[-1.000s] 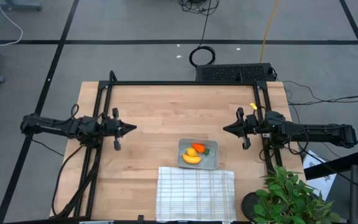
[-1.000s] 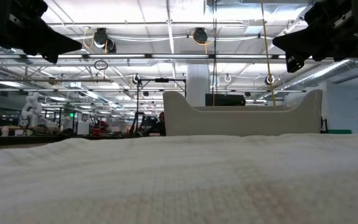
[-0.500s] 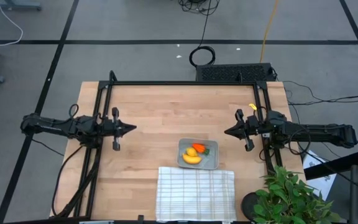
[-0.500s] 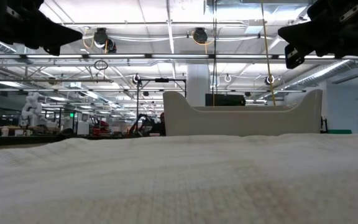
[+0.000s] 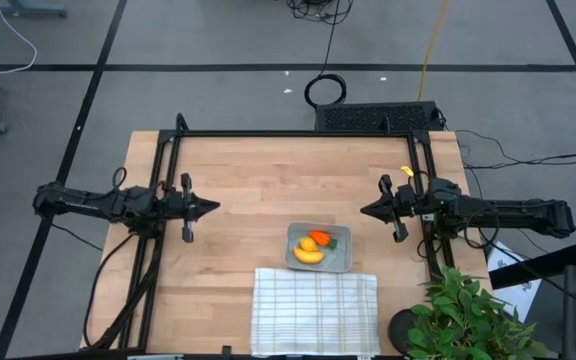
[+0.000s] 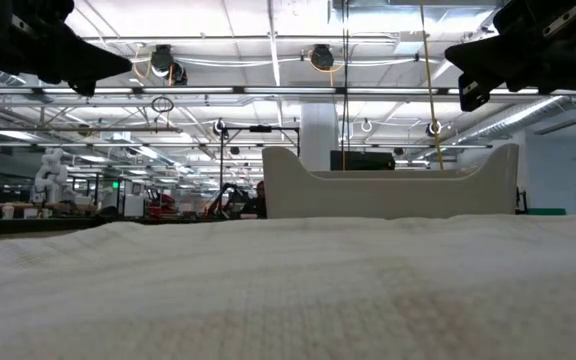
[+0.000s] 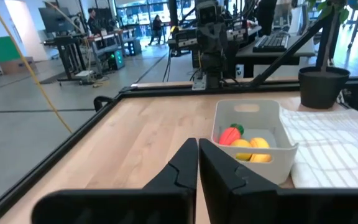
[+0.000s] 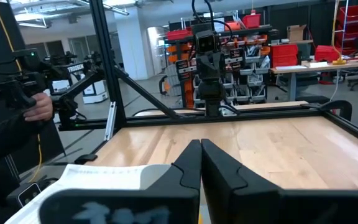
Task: Pick and placing Produce into tupperware
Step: Return to Home Position
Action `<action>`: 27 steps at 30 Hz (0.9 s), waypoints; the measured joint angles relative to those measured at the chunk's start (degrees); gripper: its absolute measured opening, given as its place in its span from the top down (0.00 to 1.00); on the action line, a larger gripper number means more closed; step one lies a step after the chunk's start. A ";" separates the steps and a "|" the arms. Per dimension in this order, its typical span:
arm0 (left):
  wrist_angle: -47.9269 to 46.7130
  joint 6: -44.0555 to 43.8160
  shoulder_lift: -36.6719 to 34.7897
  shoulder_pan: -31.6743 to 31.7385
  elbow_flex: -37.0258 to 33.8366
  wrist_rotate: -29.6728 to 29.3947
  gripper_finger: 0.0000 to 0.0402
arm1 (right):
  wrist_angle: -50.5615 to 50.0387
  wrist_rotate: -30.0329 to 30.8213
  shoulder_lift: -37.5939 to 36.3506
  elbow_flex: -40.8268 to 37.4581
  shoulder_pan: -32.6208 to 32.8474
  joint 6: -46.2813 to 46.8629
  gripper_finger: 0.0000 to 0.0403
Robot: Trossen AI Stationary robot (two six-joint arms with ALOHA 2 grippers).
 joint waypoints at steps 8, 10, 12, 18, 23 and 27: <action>-0.43 0.19 0.00 0.00 0.00 0.00 0.96 | 0.00 0.00 0.00 0.00 0.00 0.00 1.00; -0.45 0.20 0.00 0.00 0.00 0.00 0.97 | 0.00 -0.02 0.00 0.00 0.00 -0.02 1.00; -0.43 0.21 0.00 0.00 0.00 0.00 0.99 | 0.00 0.00 0.00 0.00 0.00 -0.01 1.00; -0.43 0.21 0.00 0.00 0.00 -0.02 0.98 | 0.00 0.01 0.00 0.00 0.00 -0.02 1.00; -0.40 0.23 0.00 0.00 0.00 -0.02 0.94 | 0.00 0.00 0.00 0.00 0.00 -0.02 1.00; -0.40 0.23 0.00 0.00 0.00 -0.02 0.93 | 0.00 -0.02 0.00 0.00 0.00 -0.02 1.00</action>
